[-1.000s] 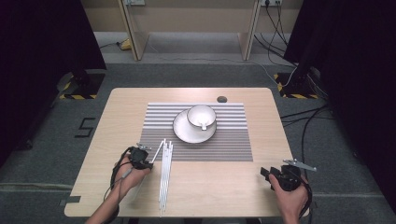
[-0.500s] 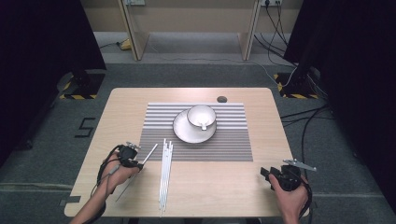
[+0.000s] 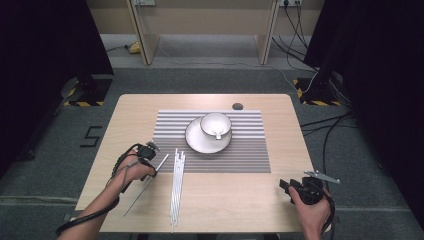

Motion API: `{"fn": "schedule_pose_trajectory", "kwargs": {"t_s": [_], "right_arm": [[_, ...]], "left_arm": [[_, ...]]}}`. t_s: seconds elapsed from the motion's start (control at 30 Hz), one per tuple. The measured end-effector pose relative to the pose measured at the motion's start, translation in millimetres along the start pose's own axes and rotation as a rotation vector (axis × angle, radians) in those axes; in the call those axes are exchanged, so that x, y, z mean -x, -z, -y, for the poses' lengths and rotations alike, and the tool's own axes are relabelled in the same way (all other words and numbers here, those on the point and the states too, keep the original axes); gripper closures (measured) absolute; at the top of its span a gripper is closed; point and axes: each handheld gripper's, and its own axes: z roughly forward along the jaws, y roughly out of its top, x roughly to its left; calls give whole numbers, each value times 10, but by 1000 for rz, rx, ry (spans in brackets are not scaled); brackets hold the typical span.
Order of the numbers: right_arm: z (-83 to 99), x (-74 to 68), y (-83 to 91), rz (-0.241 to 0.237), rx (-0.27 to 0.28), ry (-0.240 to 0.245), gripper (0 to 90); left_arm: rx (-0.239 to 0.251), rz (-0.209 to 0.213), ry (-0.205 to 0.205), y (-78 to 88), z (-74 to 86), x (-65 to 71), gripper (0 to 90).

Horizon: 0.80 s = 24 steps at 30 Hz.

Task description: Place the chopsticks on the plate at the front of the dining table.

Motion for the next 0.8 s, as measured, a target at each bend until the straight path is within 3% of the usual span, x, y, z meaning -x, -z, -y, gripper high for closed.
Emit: {"fn": "schedule_pose_trajectory", "kwargs": {"t_s": [0.23,0.8], "right_arm": [[0,-2,-1,-1,-1,1,508],[0,-3,-7,0,-2,4,508]], "left_arm": [[-83,16,-26,-22,-77,-4,766],[-151,21,-51,-41,-146,2,802]]}}
